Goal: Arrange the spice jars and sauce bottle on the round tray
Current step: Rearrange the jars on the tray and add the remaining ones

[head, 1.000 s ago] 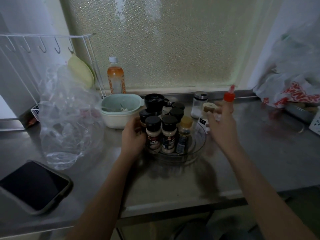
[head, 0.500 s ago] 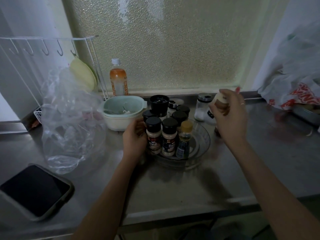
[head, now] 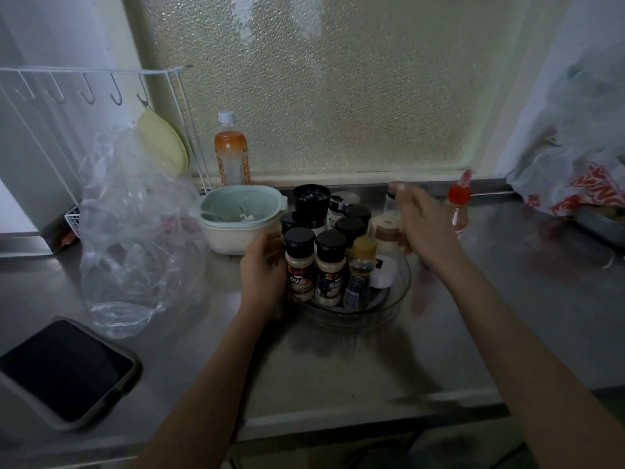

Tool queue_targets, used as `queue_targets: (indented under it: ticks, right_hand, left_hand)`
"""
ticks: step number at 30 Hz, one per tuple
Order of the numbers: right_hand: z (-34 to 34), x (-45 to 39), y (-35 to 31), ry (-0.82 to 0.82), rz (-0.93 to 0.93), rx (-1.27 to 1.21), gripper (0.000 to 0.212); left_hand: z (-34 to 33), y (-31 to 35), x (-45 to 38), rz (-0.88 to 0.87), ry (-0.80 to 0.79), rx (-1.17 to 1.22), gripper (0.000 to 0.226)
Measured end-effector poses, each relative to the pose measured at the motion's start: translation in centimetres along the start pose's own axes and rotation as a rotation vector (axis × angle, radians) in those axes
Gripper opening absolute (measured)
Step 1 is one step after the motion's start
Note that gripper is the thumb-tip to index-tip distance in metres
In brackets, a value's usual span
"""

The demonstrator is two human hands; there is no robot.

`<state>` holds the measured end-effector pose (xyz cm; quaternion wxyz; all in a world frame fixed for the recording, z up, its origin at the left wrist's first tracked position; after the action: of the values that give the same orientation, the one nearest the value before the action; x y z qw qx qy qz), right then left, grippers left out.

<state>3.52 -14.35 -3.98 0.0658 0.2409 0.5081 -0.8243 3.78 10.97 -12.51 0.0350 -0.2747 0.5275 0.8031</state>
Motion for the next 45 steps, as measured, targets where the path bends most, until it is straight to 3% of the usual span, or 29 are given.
queue_targets:
  ticks: [2, 8, 12, 17, 24, 31, 36, 45]
  right_hand:
    - [0.0, -2.8, 0.8, 0.026, 0.015, 0.125, 0.037]
    - [-2.2, -9.0, 5.3, -0.148, -0.172, 0.361, 0.061]
    - [-2.9, -10.2, 5.6, -0.137, -0.178, 0.587, 0.069]
    - [-2.2, -10.3, 6.0, -0.094, -0.303, 0.678, 0.051]
    - [-2.6, -8.5, 5.3, -0.213, -0.220, 0.475, 0.050]
    - [0.1, -6.4, -2.2, 0.065, 0.110, 0.162, 0.043]
    - [-0.3, -4.7, -2.0, -0.121, -0.082, 0.171, 0.046]
    - [-1.3, -2.7, 1.5, -0.305, -0.270, 0.082, 0.041]
  left_hand:
    - [0.0, 0.0, 0.0, -0.011, 0.005, -0.018, 0.027]
    - [-0.3, -0.1, -0.2, -0.001, 0.012, 0.011, 0.027]
    - [-0.4, 0.0, -0.3, 0.002, 0.010, 0.019, 0.027]
    - [-0.3, -0.4, -0.4, 0.013, 0.015, 0.004, 0.031]
    - [-0.3, -0.4, -0.4, 0.026, 0.019, 0.000, 0.024]
    - [-0.2, -0.4, -0.3, 0.031, 0.031, -0.031, 0.023]
    - [0.1, -0.1, -0.1, 0.031, 0.038, -0.057, 0.022]
    - [0.0, -0.2, -0.2, 0.026, 0.020, -0.066, 0.026]
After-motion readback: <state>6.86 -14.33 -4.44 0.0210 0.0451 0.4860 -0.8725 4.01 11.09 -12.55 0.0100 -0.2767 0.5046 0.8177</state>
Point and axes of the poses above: each hand's wrist, its own x-axis away from the middle knuckle, its own z-axis out of the back of the hand, y = z × x, the point moved 7 cm from there along -x, towards the middle knuckle, and after that the axes turned 10 degrees about -x, right-handed, at the moved point
